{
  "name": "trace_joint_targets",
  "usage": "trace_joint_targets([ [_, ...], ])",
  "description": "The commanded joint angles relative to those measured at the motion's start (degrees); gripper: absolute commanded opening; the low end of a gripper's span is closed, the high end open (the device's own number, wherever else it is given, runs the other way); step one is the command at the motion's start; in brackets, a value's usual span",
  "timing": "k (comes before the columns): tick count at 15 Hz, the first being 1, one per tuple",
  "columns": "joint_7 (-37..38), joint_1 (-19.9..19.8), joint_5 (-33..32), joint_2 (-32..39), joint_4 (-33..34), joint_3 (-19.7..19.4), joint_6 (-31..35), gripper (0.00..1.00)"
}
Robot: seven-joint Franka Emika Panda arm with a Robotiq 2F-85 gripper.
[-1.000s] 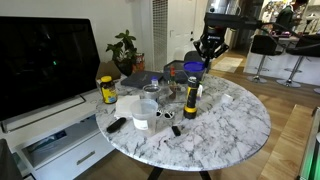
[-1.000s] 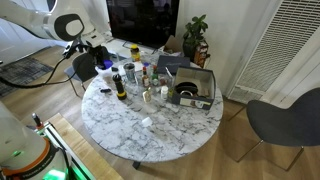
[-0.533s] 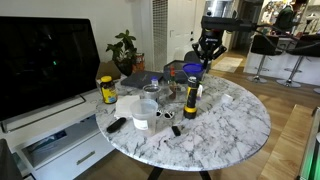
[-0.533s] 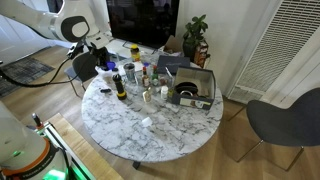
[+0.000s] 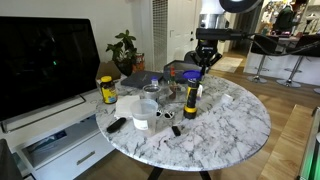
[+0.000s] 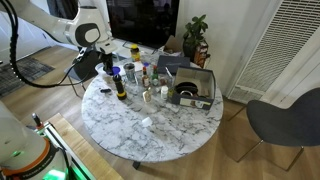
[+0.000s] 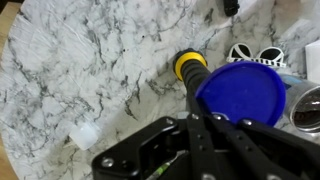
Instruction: Lift the blue lid and put on the torch
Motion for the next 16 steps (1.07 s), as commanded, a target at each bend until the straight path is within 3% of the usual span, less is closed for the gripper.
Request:
trace_joint_targets([
  [1,-0.2,0.8,-1.2,2.5,1.2,-1.9,0.7,0.00],
  [16,-6.1,1.8,-1.3,5.3,1.5,-4.0,0.8,0.00],
])
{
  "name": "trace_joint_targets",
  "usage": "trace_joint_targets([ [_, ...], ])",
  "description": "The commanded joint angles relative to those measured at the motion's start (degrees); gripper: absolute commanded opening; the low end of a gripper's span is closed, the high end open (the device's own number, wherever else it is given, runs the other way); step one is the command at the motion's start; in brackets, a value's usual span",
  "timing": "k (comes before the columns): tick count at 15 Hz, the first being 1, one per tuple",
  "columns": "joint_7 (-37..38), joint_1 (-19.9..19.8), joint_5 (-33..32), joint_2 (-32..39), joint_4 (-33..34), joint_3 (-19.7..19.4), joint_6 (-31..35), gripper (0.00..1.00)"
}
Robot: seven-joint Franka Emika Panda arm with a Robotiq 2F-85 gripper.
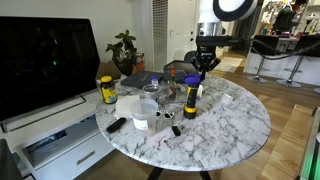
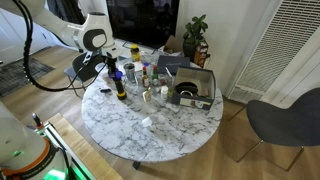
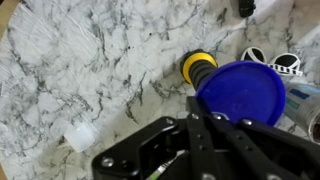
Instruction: Lift the blue lid and put on the torch
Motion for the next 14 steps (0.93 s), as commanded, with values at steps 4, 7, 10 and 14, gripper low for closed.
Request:
trace_joint_targets([
  [4,-1.7,1.0,-1.3,0.8,-0.1,-1.4,0.6,0.00],
  [7,-1.7,0.9,-1.8,1.1,0.0,-1.6,0.9,0.00],
  [10,-2.3,1.0,-1.7,1.2,0.1,-1.7,0.6,0.27],
  [14,-3.0,1.1,-1.3,0.9,0.1,-1.7,0.4,0.50],
])
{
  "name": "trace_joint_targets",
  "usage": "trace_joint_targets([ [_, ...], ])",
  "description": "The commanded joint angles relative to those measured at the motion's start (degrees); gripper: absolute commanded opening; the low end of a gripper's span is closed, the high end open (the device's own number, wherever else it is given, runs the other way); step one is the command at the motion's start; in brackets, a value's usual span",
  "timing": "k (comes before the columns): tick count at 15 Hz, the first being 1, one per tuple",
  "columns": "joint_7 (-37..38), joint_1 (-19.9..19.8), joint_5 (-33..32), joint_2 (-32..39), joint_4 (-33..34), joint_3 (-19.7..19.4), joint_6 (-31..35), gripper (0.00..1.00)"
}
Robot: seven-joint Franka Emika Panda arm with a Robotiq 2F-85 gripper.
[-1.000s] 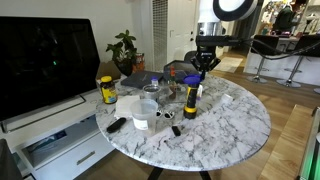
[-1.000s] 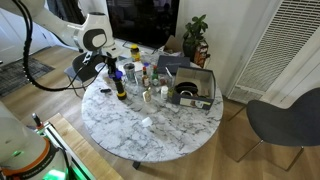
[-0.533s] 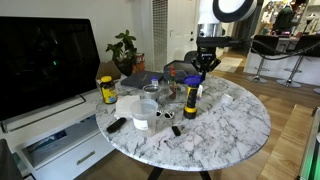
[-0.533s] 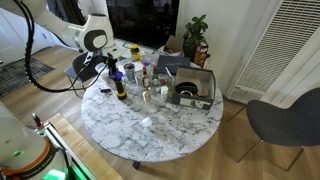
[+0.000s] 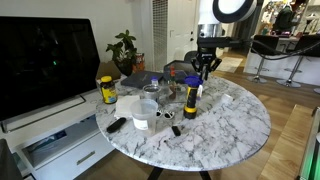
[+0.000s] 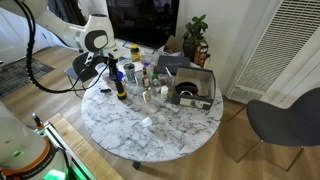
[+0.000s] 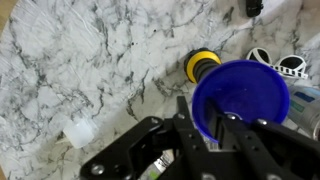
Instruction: Lift the blue lid and put on the torch
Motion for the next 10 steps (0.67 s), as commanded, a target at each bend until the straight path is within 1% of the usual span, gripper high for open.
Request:
trace_joint_targets([
  [1,-1.1,1.1,-0.4,0.1,-0.1,-1.0,0.4,0.56],
  [2,-1.2,1.1,-0.4,-0.1,-0.2,-1.0,0.4,0.65],
  [4,-2.4,1.3,0.3,-1.1,-0.5,-1.0,0.3,0.79],
  [5,-3.4,1.4,0.9,-1.8,-0.7,-0.9,0.2,0.87],
  [7,-5.8,1.8,1.9,-4.6,-1.8,-0.6,-0.4,1.00],
  [9,-7.4,2.1,1.7,-8.1,-2.4,-0.4,-2.0,1.00],
  [10,-9.5,2.4,2.2,-9.9,-2.6,-0.4,-3.5,1.00],
])
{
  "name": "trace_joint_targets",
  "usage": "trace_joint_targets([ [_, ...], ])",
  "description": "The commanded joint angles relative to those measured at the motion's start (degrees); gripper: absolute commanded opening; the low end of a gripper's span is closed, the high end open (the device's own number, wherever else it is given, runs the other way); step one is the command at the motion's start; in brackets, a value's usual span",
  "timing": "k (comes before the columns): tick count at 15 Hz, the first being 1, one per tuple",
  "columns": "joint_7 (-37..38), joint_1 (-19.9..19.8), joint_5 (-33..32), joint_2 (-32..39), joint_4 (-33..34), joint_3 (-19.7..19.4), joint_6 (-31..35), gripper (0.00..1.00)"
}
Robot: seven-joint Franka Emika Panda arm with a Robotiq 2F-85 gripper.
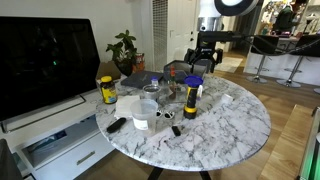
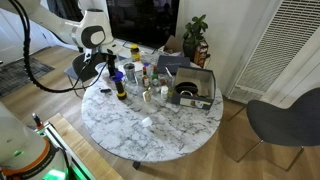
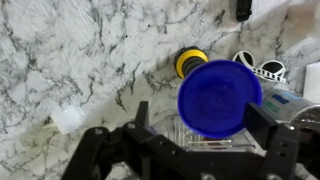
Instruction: Lift the blue lid and put on the torch
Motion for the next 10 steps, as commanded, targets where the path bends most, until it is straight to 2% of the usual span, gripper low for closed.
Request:
trace_joint_targets([
  [1,-6.9,1.5,2.1,-8.5,-2.6,-0.4,-5.4,1.00],
  [6,-24.8,2.8,3.9,-18.4,-3.4,-0.7,-19.9,1.00],
  [10,-38.5,3.4,3.7,-24.7,-4.5,-1.9,-27.8,1.00],
])
